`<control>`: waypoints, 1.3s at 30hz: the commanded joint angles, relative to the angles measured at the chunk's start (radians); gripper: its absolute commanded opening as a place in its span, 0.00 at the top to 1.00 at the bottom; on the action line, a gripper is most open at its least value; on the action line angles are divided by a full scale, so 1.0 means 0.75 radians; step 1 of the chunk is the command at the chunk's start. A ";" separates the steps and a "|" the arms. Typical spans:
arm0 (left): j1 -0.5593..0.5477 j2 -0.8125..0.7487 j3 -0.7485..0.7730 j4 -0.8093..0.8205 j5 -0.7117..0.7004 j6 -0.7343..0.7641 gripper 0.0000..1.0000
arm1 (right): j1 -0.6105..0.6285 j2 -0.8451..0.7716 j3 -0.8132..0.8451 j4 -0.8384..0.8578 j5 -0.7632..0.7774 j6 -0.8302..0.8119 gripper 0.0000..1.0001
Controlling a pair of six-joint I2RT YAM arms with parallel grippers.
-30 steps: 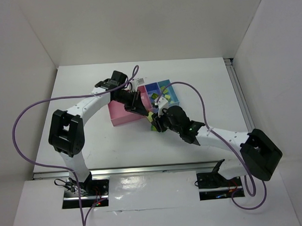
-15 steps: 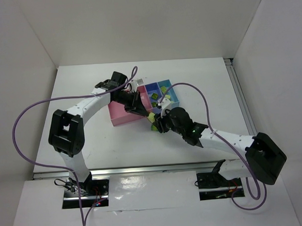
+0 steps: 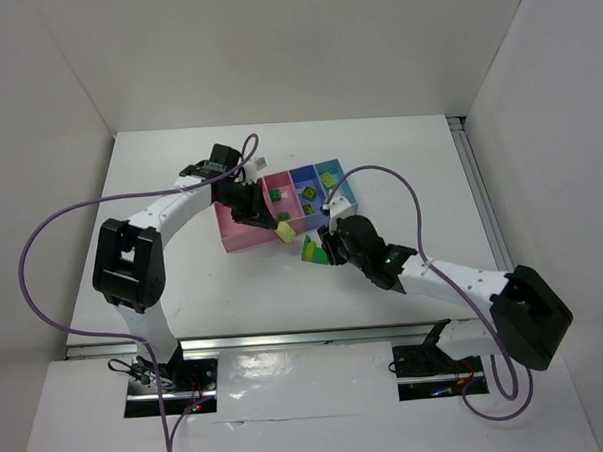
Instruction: Sort the legos into containers by color
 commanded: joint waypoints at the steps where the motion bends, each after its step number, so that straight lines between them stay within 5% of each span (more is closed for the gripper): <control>1: -0.004 -0.077 -0.015 0.016 -0.018 0.006 1.00 | -0.018 0.138 0.076 -0.130 0.140 0.076 1.00; 5: -0.004 -0.091 -0.028 0.002 -0.060 0.006 1.00 | -0.042 0.271 0.154 -0.191 0.209 0.131 0.98; 9: -0.004 -0.091 -0.028 -0.011 -0.061 0.006 1.00 | -0.103 0.361 0.166 -0.156 0.154 0.131 0.78; 12: -0.004 -0.091 -0.028 -0.011 -0.061 0.006 1.00 | -0.104 0.392 0.197 -0.144 0.140 0.131 0.33; 14: -0.004 -0.091 -0.028 -0.011 -0.061 0.018 1.00 | -0.104 0.351 0.209 -0.144 0.140 0.119 0.22; 20: -0.004 -0.089 -0.001 -0.039 -0.087 0.031 1.00 | -0.104 0.155 0.250 -0.193 0.183 0.070 0.21; 26: -0.004 -0.075 0.011 -0.039 -0.055 0.031 1.00 | -0.104 0.069 0.262 -0.148 -0.052 0.092 0.27; 31: -0.004 -0.061 0.023 -0.064 -0.054 0.043 1.00 | -0.059 0.244 0.444 -0.318 -0.283 -0.032 0.27; 39: -0.004 -0.073 0.036 -0.076 -0.020 0.073 1.00 | 0.042 0.400 0.504 -0.204 -0.373 -0.110 0.28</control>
